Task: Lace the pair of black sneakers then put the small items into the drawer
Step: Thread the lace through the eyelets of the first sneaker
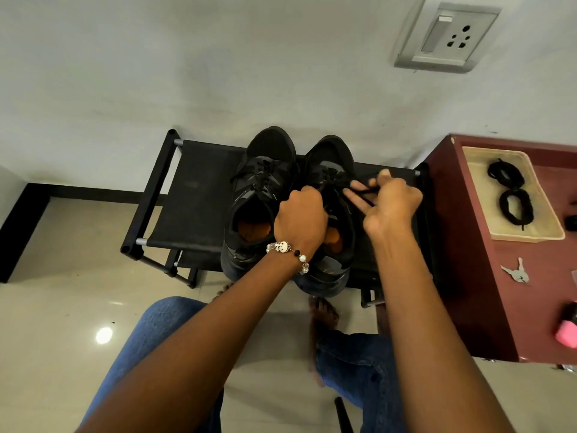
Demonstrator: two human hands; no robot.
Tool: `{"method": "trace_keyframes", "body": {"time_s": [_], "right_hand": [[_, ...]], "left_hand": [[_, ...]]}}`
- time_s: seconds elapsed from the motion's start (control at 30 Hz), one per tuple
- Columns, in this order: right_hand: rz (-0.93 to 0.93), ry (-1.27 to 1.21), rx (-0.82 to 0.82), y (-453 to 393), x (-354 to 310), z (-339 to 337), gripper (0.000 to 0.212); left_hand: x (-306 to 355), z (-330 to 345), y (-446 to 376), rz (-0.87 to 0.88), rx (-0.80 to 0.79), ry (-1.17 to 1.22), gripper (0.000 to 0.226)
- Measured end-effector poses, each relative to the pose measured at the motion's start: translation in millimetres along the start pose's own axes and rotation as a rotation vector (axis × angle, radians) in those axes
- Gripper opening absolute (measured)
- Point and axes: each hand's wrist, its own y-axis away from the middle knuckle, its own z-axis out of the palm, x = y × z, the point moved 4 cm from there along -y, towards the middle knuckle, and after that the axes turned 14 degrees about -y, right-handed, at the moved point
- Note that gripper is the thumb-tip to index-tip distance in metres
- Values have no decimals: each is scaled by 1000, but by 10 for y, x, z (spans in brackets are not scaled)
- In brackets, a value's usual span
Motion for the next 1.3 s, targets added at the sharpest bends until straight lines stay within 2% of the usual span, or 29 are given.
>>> {"method": "trace_keyframes", "body": {"time_s": [0.03,0.1,0.13,0.2,0.23,0.3,0.37,0.47,0.63,0.77,0.9,1.0,1.07,1.1,1.13,1.2,1.23,1.27,1.3], "right_hand": [[19,49,5,-1,-21,-12,18],[-224,535,-38,-8,-138,5,6],[-409,789,-78,15,-194,36,17],[-687,1077,-280,123,-256,204,36],[-747,1200,-400,166,-221,294,37],[-738,1509,-579,250,-47,402,31],[-796,1703,-589,298,111,394,24],[-979,1660,-488,302,147,344,17],[-897,1364,-416,282,87,240,18],[-611,795,-270,180,-61,100,6],[-224,-34,-162,73,-350,-35,20],[5,-338,-129,44,-432,-105,16],[62,-293,-110,31,-354,-130,13],[-15,-119,-109,26,-334,-131,4],[-184,189,-134,36,-333,-116,13],[-587,858,-212,102,-299,-17,58],[-732,1055,-247,152,-249,43,71],[-793,1135,-298,210,-200,105,73],[-801,1151,-365,248,-146,161,64]], "left_hand": [[0,3,-1,1,-3,2,22],[-2,9,2,7,-1,1,21],[-5,3,3,9,1,1,22],[-11,-10,12,4,1,8,25],[-13,-14,11,0,0,18,26],[-14,-16,10,-10,-2,41,26],[-19,-13,8,-28,-1,52,24],[-16,-5,20,-34,-1,76,24],[-7,-22,31,-36,-9,65,23],[0,-23,26,-16,9,29,22],[5,-25,31,-25,5,29,20],[6,-28,38,-21,11,40,19],[-3,-21,35,-24,11,43,20],[-5,-17,36,-24,10,38,20],[-7,-15,38,-23,12,33,21],[-10,-8,36,-19,20,34,21],[-12,-4,34,-17,24,36,21],[-15,-4,30,-13,25,36,22],[-15,1,26,-9,24,35,22]]}}
